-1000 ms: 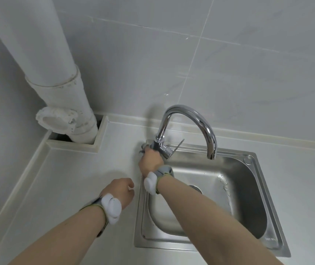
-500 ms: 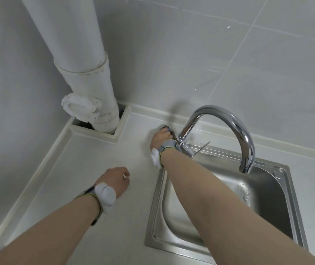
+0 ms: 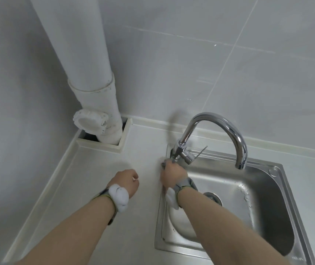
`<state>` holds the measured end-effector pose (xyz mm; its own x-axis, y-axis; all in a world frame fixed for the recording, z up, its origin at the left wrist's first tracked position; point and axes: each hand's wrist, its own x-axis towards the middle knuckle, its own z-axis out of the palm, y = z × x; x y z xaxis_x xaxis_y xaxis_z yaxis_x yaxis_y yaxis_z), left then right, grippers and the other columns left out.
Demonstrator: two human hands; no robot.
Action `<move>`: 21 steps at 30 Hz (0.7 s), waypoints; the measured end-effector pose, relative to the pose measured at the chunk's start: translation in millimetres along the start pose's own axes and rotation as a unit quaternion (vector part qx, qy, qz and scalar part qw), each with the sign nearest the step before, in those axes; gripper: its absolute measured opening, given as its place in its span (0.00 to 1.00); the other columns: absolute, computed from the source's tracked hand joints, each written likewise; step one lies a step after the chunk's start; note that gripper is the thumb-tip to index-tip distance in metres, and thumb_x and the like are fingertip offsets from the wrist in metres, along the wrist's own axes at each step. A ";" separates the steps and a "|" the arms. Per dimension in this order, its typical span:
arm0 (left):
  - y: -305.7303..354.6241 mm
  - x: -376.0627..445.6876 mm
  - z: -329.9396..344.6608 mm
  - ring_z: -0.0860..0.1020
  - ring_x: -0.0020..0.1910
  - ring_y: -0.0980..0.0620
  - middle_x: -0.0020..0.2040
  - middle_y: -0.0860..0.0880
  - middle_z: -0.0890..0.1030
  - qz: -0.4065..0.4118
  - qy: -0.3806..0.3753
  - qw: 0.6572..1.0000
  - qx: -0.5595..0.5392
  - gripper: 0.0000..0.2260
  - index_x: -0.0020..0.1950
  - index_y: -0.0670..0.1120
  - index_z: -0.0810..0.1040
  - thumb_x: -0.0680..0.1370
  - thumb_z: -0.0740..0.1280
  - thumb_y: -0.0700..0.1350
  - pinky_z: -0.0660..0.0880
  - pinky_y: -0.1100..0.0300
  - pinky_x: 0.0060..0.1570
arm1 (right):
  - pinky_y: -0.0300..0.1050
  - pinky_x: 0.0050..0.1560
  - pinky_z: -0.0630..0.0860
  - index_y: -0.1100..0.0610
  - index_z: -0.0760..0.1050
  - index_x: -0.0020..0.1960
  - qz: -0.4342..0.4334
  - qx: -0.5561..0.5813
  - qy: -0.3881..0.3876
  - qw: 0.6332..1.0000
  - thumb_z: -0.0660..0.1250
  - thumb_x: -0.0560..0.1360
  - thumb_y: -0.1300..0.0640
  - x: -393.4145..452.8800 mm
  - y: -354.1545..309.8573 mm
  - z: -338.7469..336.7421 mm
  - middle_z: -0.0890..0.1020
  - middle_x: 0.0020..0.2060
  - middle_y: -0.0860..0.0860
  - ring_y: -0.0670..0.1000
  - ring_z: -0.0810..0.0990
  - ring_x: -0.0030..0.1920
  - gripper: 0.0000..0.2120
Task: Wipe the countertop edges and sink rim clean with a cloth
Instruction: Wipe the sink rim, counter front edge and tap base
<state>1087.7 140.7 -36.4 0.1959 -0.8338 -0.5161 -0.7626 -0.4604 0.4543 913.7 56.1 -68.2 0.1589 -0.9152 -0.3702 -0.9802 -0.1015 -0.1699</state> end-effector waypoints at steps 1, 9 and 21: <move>3.8 -2.2 -1.4 0.80 0.53 0.48 0.57 0.49 0.80 0.005 -0.004 1.000 0.004 0.13 0.61 0.51 0.78 0.78 0.62 0.48 0.75 0.60 0.53 | 0.47 0.49 0.75 0.56 0.71 0.57 0.018 0.044 -0.010 0.999 0.57 0.77 0.49 -6.4 9.6 -4.3 0.80 0.52 0.56 0.58 0.80 0.51 0.14; 73.6 -19.6 10.0 0.85 0.42 0.44 0.45 0.45 0.83 0.053 -0.113 0.991 -0.057 0.09 0.52 0.45 0.80 0.77 0.63 0.45 0.72 0.67 0.30 | 0.47 0.35 0.79 0.55 0.74 0.40 0.159 0.305 0.028 0.938 0.67 0.67 0.46 -52.3 64.3 -42.4 0.81 0.34 0.52 0.56 0.81 0.37 0.12; 184.4 -50.5 58.1 0.76 0.59 0.47 0.64 0.46 0.75 0.202 -0.163 0.965 0.044 0.30 0.72 0.49 0.69 0.72 0.73 0.51 0.74 0.60 0.56 | 0.50 0.40 0.67 0.56 0.72 0.26 0.155 0.498 -0.043 0.852 0.61 0.51 0.66 -114.0 166.1 -89.0 0.70 0.32 0.57 0.55 0.69 0.37 0.07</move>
<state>901.3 115.6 31.3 -0.3210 -0.7933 -0.5172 -0.7890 -0.0780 0.6094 722.3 108.8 27.0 -0.0383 -0.8017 -0.5965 -0.3971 0.5600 -0.7271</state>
